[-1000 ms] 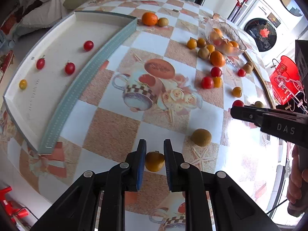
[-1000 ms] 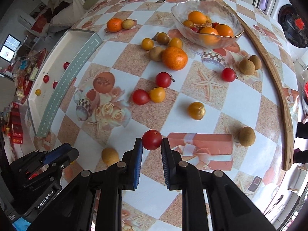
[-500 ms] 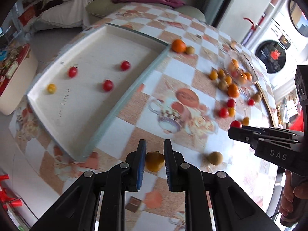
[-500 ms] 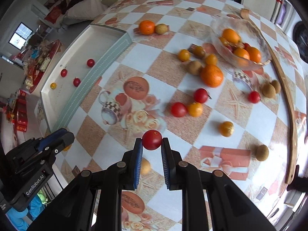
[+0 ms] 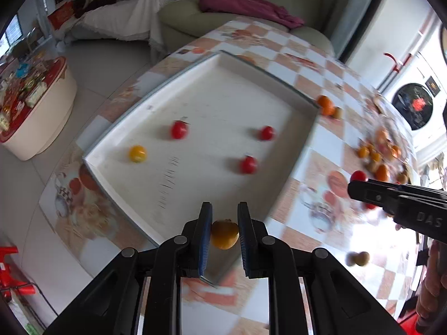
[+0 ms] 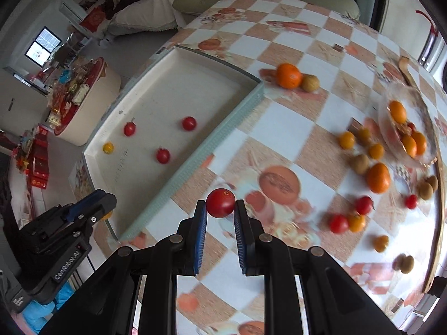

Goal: Organize fruits
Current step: 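Carry both tomatoes into the white tray and open both tools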

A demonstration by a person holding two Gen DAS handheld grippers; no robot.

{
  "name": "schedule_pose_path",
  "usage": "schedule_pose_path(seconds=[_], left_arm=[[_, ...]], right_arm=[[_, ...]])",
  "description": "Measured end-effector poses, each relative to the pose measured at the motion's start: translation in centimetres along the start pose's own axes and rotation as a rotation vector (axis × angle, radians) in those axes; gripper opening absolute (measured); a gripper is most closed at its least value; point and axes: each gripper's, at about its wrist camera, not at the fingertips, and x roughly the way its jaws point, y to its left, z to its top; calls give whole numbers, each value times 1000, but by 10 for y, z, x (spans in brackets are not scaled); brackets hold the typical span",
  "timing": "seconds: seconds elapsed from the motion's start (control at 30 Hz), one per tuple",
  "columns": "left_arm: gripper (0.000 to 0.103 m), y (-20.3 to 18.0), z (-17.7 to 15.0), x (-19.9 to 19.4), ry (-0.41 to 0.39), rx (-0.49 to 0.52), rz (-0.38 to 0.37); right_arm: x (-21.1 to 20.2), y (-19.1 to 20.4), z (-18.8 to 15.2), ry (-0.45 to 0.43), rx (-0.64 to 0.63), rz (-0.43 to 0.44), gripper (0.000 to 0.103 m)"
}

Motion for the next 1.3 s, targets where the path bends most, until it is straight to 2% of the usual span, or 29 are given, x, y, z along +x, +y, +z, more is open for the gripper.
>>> schedule_pose_path(seconds=[0.2,0.4,0.8,1.1,1.17,1.2,1.23,1.27,1.3], left_arm=[[20,28,20,21,14,-15,26],[20,34,31,40,33,13,34],[20,37,40,63,81,16,45],[20,32,43,73,95,48,62],[25,31,44,74,99,59,65],[41,30,44,75,100,62,63],[63,30,44,74,96,63,76],[70,29,44,72,80,63,92],[72,29,44,70,64,66,100]], right_arm=[[25,30,34,8,-7,5,21],[50,43,63,13,-4,-24,21],[89,40,105,36,24,-80,21],[113,38,114,79,21,-108,22],[116,38,117,88,17,-112,23],[117,38,118,90,14,-112,24],[117,39,118,94,10,-110,28],[118,39,119,97,7,-104,31],[118,40,120,100,2,-91,39]])
